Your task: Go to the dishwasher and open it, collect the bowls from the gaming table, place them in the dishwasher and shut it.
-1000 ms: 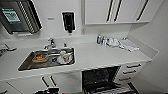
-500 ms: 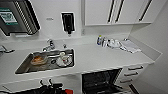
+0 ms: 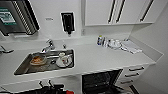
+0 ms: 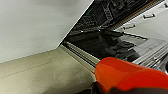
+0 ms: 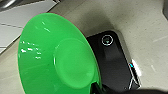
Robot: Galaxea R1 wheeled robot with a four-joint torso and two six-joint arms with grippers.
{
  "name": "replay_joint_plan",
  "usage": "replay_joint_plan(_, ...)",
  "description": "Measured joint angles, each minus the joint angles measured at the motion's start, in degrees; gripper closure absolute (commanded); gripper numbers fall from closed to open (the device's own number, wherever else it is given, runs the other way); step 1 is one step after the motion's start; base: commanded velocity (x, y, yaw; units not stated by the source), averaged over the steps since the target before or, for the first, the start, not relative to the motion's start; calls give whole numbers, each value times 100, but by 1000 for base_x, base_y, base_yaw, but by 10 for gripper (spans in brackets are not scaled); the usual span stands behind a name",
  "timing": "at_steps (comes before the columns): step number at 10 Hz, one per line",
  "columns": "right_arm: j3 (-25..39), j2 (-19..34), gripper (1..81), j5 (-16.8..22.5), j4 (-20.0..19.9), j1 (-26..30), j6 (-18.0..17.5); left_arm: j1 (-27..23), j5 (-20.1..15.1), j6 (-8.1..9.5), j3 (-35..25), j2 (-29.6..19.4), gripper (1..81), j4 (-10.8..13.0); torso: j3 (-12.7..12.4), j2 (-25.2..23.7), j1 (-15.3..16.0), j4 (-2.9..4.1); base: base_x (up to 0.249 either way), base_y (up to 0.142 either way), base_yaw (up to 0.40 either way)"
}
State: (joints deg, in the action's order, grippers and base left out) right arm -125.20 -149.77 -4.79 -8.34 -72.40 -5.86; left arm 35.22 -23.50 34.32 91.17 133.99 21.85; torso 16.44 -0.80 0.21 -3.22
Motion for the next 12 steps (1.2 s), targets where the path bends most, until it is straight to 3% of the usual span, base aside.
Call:
replay_joint_plan(6,0,-41,811,-9,0,16,28,-430,-56,44,210,877,811,0,2,0,0,0,0,0,0)
replay_joint_plan(12,0,-102,811,-13,0,21,41,-599,-229,129,758,1653,811,1,273,2,0,0,0,0,0)
